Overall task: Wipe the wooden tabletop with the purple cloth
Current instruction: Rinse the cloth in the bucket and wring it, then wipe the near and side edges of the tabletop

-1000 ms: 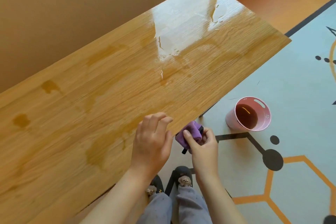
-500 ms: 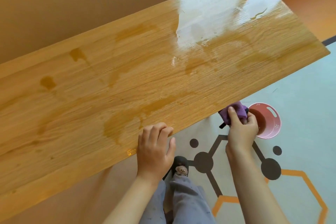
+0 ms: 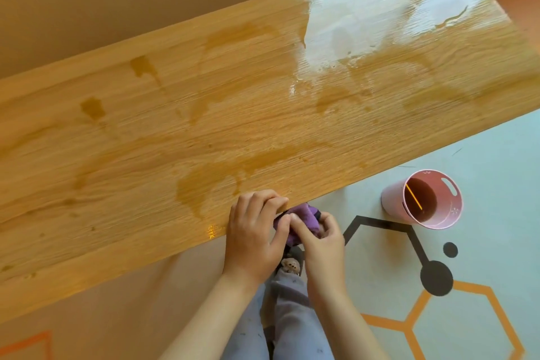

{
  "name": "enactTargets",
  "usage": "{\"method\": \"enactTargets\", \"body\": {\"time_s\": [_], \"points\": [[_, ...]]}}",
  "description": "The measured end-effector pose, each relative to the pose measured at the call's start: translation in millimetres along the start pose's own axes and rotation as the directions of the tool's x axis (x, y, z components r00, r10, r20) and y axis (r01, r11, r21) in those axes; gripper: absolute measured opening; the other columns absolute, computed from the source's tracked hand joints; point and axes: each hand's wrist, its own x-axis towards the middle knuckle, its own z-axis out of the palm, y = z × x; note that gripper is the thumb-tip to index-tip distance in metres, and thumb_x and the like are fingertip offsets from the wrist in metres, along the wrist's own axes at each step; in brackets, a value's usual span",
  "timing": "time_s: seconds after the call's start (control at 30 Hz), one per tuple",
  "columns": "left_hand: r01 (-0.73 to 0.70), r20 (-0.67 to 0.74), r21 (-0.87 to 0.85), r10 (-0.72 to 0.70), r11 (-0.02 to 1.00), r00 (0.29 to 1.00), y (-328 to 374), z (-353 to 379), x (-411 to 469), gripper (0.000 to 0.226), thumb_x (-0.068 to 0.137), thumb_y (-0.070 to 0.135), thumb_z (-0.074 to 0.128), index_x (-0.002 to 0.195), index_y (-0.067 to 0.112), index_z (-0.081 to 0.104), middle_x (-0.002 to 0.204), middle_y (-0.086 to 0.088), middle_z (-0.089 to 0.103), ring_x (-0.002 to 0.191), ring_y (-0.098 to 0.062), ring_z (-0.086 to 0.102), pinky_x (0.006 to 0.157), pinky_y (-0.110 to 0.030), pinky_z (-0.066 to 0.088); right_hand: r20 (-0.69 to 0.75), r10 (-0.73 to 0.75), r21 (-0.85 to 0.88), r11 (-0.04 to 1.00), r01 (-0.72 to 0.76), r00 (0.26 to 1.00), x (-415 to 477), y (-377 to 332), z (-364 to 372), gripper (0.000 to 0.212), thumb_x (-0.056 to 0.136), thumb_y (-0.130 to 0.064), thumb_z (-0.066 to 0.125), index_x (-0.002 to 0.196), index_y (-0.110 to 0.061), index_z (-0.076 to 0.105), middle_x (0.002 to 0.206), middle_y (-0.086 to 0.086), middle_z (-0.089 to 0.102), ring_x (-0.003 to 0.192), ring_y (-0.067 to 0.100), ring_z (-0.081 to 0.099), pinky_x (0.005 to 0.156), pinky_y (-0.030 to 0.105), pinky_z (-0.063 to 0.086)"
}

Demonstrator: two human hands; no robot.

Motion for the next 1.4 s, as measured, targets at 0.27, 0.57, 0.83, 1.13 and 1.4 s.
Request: {"method": "enactTargets", "body": {"time_s": [0.27, 0.57, 0.83, 1.13, 1.4], "points": [[0.569, 0.266, -0.473, -0.507, 0.672, 0.820, 35.1, -33.0, -43.1, 0.025, 0.082, 0.049, 0.052, 0.080, 0.025, 0.058, 0.073, 0.008, 0.060, 0.073, -0.012, 0.057, 0.066, -0.021, 0.044, 0.089, 0.052, -0.050, 0.998, -0.047, 0.995, 2.9, -1.8, -12.4, 0.030, 0.077, -0.027, 0.075, 0.092, -0.004, 0.062, 0.079, 0.020, 0.065, 0.076, 0.022, 0.060, 0.076, 0.040, 0.046], [0.780, 0.673, -0.619, -0.573, -0.092, 0.467, 53.6, -0.7, -23.2, 0.057, 0.069, 0.054, 0.073, 0.112, 0.019, 0.068, 0.110, -0.005, 0.072, 0.110, -0.020, 0.064, 0.102, -0.038, 0.046, 0.146, 0.038, -0.138, 0.990, -0.017, 0.989, -2.0, -4.9, -21.2, 0.055, 0.075, -0.047, 0.068, 0.078, 0.003, 0.045, 0.074, 0.016, 0.053, 0.075, 0.021, 0.052, 0.068, 0.038, 0.041], [0.532, 0.596, -0.761, -0.723, -0.371, 0.349, 67.2, 17.9, -9.3, 0.018, 0.090, 0.010, 0.063, 0.107, 0.008, 0.065, 0.099, -0.010, 0.074, 0.091, -0.019, 0.070, 0.078, -0.027, 0.056, 0.035, -0.289, -0.427, 0.861, 0.276, 0.957, 5.3, -34.5, -37.3, 0.017, 0.098, -0.027, 0.046, 0.088, -0.019, 0.056, 0.088, 0.002, 0.062, 0.088, 0.015, 0.061, 0.072, 0.022, 0.042], [0.275, 0.425, -0.884, -0.896, -0.379, 0.130, 3.1, -31.7, -51.3, 0.015, 0.091, 0.005, 0.058, 0.104, 0.010, 0.063, 0.110, -0.012, 0.066, 0.101, -0.019, 0.064, 0.079, -0.027, 0.052, 0.718, -0.604, -0.466, -0.047, 0.884, 0.346, 51.7, -39.2, -2.1, 0.018, 0.091, -0.016, 0.055, 0.105, -0.007, 0.063, 0.117, 0.008, 0.060, 0.118, 0.024, 0.046, 0.100, 0.033, 0.036], [0.349, 0.496, -0.845, -0.838, -0.405, 0.228, 25.1, -13.4, -37.9, 0.022, 0.087, 0.006, 0.064, 0.108, 0.010, 0.064, 0.100, -0.008, 0.072, 0.091, -0.016, 0.070, 0.071, -0.025, 0.057, 0.885, -0.435, -0.364, -0.422, 0.831, 0.167, 76.4, -36.1, 21.6, 0.027, 0.096, -0.023, 0.046, 0.112, -0.009, 0.063, 0.120, 0.006, 0.062, 0.116, 0.026, 0.049, 0.098, 0.037, 0.037]]}}
